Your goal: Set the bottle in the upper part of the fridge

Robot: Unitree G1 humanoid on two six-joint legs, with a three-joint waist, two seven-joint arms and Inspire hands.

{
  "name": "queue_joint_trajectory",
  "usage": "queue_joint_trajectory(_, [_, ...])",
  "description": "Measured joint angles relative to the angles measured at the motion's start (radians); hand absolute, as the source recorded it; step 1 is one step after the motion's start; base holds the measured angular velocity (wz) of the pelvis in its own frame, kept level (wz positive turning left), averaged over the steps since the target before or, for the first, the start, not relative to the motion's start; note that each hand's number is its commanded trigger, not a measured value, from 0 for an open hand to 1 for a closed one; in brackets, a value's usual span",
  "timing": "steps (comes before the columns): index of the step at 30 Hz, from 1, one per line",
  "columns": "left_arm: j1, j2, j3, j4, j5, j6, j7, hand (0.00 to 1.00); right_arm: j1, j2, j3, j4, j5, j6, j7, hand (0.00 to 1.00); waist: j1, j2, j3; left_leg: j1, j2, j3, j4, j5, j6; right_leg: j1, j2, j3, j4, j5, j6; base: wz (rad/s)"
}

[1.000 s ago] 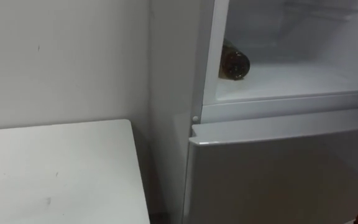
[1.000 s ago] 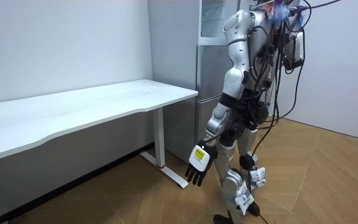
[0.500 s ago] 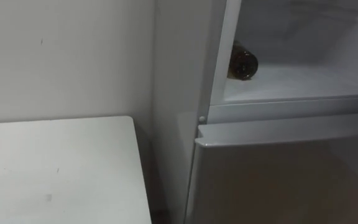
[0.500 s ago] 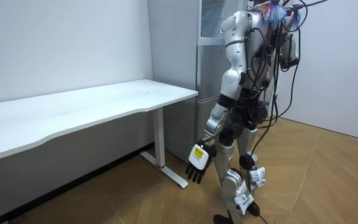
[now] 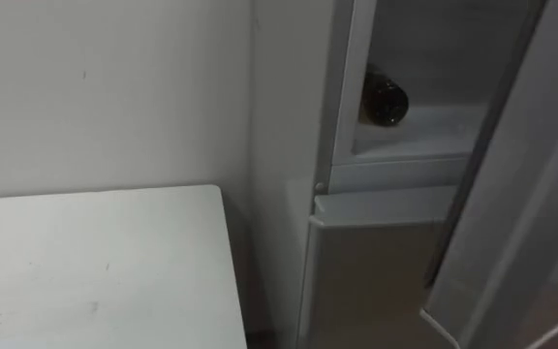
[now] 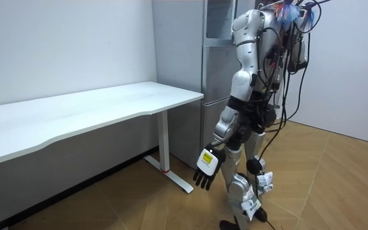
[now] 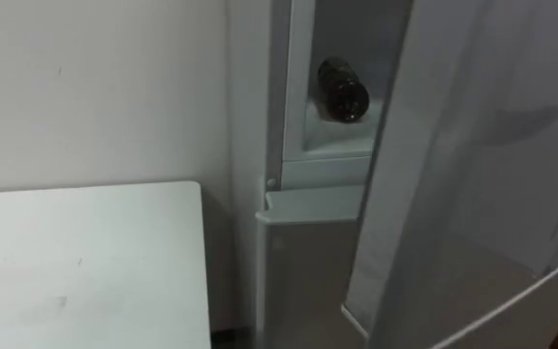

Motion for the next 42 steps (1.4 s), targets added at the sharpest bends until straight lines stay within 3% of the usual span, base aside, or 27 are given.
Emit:
queue_joint_trajectory(6, [-0.006,0.000,0.000,0.007,0.002,-0.003,-0.014,0.00,-0.040,0.000,0.031,-0.034,-0.042,-0.002,0.044,0.00,0.012,0.000,0.0003,0.000,0.001,-0.001,0.000,0.000,0.000,0.002,0.001,-0.001,-0.002,0.001,-0.001,0.00])
queue_joint_trajectory(14, [-0.035,-0.001,-0.039,0.032,0.002,-0.002,-0.019,0.00,-0.118,0.001,0.161,-0.045,-0.059,-0.001,0.168,0.00,0.047,0.008,0.0009,-0.001,0.002,-0.006,0.000,0.000,0.000,0.004,0.001,-0.002,-0.002,0.002,-0.001,0.01])
queue_joint_trajectory(22, [-0.036,-0.001,-0.048,0.033,0.002,-0.001,-0.022,0.00,-0.213,0.007,0.239,-0.066,-0.055,0.001,0.241,0.00,0.084,0.019,0.0036,-0.025,0.002,-0.036,0.015,0.000,0.000,0.003,-0.003,-0.036,-0.004,0.003,-0.003,0.11])
queue_joint_trajectory(32, [-0.049,0.003,-0.082,0.053,0.018,-0.001,-0.030,0.00,-0.272,0.007,0.314,-0.043,0.005,-0.002,0.286,0.00,0.081,0.021,0.0048,-0.020,0.001,-0.067,0.029,0.000,0.000,0.035,-0.014,-0.078,-0.025,0.004,-0.005,0.10])
queue_joint_trajectory(35, [-0.053,0.002,-0.091,0.055,0.034,0.000,-0.030,0.00,-0.300,0.007,0.322,0.019,0.001,-0.026,0.280,0.00,0.083,0.021,0.0065,-0.016,0.001,-0.070,0.030,0.000,0.000,0.045,-0.013,-0.082,-0.025,0.006,-0.005,0.05])
queue_joint_trajectory(42, [-0.064,0.005,-0.101,0.046,0.045,0.000,-0.028,0.00,-0.357,0.007,0.349,0.117,0.006,-0.043,0.283,0.00,0.086,0.018,0.0079,-0.015,0.002,-0.069,0.032,0.000,0.000,0.050,-0.010,-0.082,-0.022,0.011,-0.004,0.00])
